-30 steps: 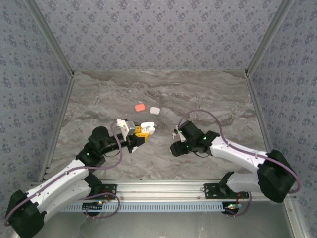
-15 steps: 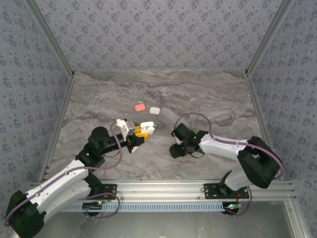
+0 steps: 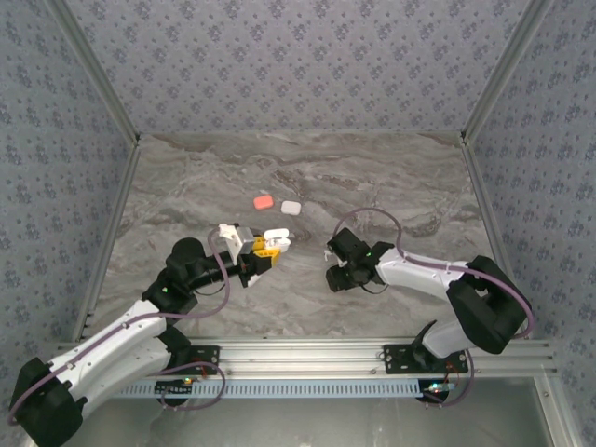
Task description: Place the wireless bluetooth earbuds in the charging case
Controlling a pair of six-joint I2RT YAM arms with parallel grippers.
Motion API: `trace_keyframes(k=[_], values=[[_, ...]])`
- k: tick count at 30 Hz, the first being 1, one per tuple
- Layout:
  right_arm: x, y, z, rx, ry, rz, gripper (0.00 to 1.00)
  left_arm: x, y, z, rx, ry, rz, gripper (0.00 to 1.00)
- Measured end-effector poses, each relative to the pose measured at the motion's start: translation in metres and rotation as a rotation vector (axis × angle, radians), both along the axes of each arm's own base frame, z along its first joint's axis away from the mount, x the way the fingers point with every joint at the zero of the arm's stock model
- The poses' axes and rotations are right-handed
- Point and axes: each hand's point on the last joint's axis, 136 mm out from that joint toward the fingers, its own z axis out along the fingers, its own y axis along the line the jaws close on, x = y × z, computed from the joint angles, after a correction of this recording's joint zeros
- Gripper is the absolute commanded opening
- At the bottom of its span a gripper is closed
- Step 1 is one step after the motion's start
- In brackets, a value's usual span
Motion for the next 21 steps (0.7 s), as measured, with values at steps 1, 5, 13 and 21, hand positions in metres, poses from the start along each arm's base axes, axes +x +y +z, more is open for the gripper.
trace_keyframes(k=[1,5,13,21], values=[[0.001,-0.002,0.001,-0.008,-0.001,-0.007,0.49,0.0,0.0,0.0,0.0,0.0,0.0,0.0],[0.003,-0.003,0.006,0.001,-0.009,-0.013,0.5,0.0,0.0,0.0,0.001,0.001,0.0,0.0],[0.008,0.009,0.021,0.09,-0.032,0.006,0.5,0.0,0.0,-0.001,0.002,0.001,0.0,0.0],[0.003,0.011,0.002,0.06,0.03,0.034,0.49,0.0,0.0,-0.001,0.002,0.002,0.0,0.0]])
